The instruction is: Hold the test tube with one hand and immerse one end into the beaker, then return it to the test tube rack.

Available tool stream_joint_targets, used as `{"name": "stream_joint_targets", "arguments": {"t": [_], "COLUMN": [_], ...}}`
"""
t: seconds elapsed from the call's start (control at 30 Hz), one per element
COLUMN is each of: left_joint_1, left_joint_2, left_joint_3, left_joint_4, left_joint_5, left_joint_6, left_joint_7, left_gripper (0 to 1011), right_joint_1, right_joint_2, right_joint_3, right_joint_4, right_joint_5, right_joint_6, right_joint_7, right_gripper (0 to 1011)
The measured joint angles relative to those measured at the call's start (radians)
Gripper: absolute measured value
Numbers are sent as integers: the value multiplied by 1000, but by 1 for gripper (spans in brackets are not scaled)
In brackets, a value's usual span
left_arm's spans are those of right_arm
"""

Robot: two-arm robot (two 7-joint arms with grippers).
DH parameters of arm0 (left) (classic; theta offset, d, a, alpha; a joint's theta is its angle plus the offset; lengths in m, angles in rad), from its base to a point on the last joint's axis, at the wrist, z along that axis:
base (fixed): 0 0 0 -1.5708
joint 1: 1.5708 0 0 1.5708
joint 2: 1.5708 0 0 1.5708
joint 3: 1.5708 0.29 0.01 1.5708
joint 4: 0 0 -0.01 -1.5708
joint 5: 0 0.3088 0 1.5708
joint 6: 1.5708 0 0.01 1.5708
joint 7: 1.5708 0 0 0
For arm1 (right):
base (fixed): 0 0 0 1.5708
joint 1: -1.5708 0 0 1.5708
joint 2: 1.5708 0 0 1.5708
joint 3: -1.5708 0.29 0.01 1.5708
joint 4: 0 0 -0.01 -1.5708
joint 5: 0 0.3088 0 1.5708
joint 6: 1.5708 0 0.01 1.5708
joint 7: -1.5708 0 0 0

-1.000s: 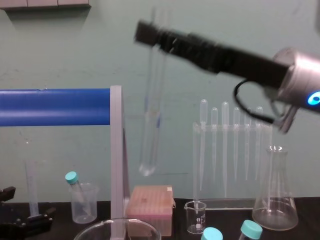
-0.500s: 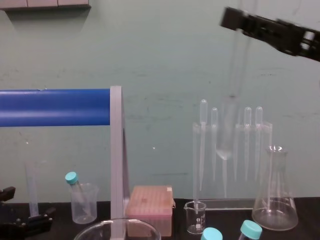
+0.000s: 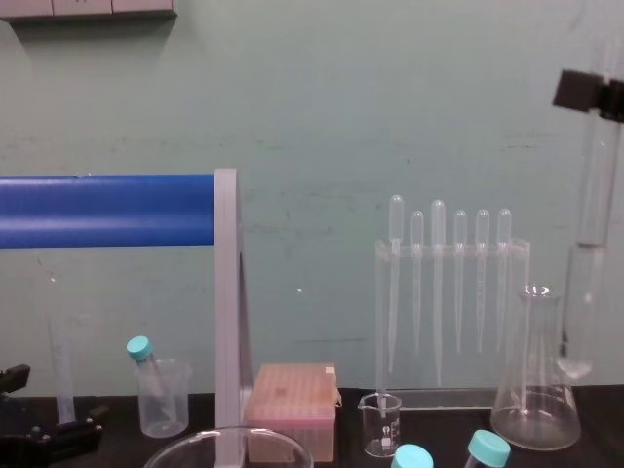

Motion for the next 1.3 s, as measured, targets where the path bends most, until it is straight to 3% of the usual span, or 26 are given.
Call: {"name": "stream_joint_targets", "arguments": {"t": [0.23, 0.73, 1.3], "left_joint_1": [0, 0, 0], "left_joint_2": [0, 0, 0], "left_joint_3": [0, 0, 0], "left_joint_4": [0, 0, 0], "left_joint_5": [0, 0, 0], "left_joint_6": [0, 0, 0], "left_joint_7": [0, 0, 0], "left_gripper": [1000, 1000, 1000], "right_joint_1": [-11, 73, 105], "right_joint_2": [-11, -75, -79], "right_joint_3": [-1, -90, -116], "right_joint_4": [31, 170, 210], "right_joint_5": [-1, -32, -55], "right_joint_6": [38, 112, 137], "right_joint_7": [-3, 49, 43], "right_gripper": [242, 241, 242]}}
